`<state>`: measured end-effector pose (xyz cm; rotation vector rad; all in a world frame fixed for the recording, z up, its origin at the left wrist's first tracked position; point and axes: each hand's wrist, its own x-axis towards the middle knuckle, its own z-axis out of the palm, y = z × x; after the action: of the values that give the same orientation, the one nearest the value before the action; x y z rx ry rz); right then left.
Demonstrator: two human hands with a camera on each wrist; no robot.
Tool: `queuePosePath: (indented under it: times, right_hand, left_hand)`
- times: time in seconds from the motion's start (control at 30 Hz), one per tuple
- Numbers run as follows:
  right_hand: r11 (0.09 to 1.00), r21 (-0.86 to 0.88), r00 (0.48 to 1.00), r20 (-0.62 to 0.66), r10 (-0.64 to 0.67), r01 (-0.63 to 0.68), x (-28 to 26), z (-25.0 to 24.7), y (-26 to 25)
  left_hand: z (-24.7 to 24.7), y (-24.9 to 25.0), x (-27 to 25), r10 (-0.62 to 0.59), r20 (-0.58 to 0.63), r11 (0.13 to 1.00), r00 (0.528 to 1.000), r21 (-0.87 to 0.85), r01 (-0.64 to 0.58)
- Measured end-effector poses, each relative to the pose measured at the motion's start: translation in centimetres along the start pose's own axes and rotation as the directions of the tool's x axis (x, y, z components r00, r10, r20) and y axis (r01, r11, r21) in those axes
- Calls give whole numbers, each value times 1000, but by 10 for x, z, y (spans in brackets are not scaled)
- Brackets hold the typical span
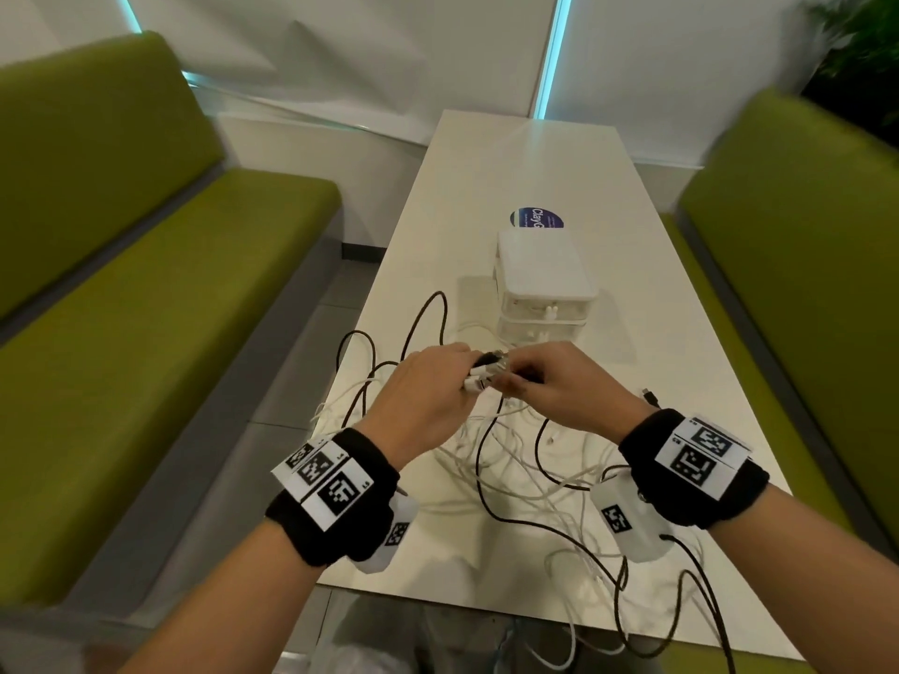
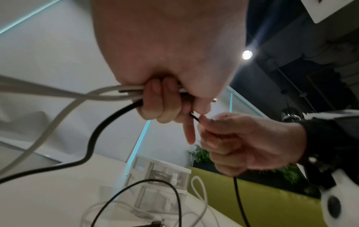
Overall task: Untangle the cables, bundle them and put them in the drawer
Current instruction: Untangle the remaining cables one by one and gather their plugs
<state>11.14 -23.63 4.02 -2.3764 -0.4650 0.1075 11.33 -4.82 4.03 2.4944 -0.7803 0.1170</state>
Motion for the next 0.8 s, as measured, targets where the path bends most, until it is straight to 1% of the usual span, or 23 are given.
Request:
queuePosePath:
  times: [0.07, 0.1, 0.13, 0.2, 0.23, 0.27, 0.3, 0.37, 0.4, 0.43, 0.5, 0.57, 0.63, 0.7, 0.73, 0.8]
  right_hand:
    - [1000, -4, 999, 24, 30, -29, -1, -1, 3]
    - [998, -3, 997, 40, 61, -61, -3, -3, 5]
    - [996, 1, 994, 53, 91, -91, -4, -6, 8]
    - [993, -24, 993, 38, 116, -115, -3, -15, 10]
    - [991, -63, 993, 6, 120, -119, -3, -20, 9]
    - [985, -115, 992, -30, 124, -126, -3, -26, 8]
    - [975, -175, 990, -61, 127, -136, -2, -31, 5]
    - [945, -285, 985, -104, 137, -161, 1, -40, -2]
    - [939, -289, 980, -127, 156, -187, 4, -45, -2]
    - [942, -252, 971, -149, 188, -221, 7, -49, -3]
    - [953, -111, 947, -191, 260, -284, 13, -53, -5]
    - [955, -3, 918, -275, 285, -297, 19, -55, -4]
    - [968, 14, 881, -411, 233, -250, 22, -56, -3]
    - [986, -41, 843, -526, 115, -160, 23, -54, -1]
    - [991, -56, 832, -551, 69, -119, 23, -52, -1]
    - [995, -68, 835, -550, 24, -73, 22, -49, 0]
  left_hand:
    - [-9, -5, 0, -53, -88, 993, 995, -114, 42]
    - [-16, -8, 1, -86, -158, 984, 984, -167, 59]
    - [-23, -12, 2, -133, -239, 972, 962, -220, 80]
    - [-40, -22, 5, -261, -385, 935, 885, -329, 133]
    - [-48, -26, 6, -318, -427, 914, 847, -376, 153]
    - [-53, -29, 7, -351, -446, 898, 823, -408, 161]
    - [-56, -30, 7, -358, -454, 893, 816, -421, 158]
    - [-56, -27, 4, -342, -460, 896, 819, -423, 137]
    - [-53, -25, 3, -345, -461, 889, 817, -438, 128]
    - [-51, -24, 2, -357, -456, 875, 815, -470, 120]
    - [-47, -25, 4, -392, -427, 824, 815, -556, 105]
    - [-46, -26, 4, -415, -389, 773, 822, -628, 94]
    - [-47, -28, 2, -421, -385, 782, 821, -613, 114]
    - [-47, -30, 0, -419, -366, 817, 831, -552, 169]
    - [-46, -32, 0, -415, -332, 836, 847, -506, 211]
    - [-43, -34, -1, -419, -241, 855, 875, -427, 292]
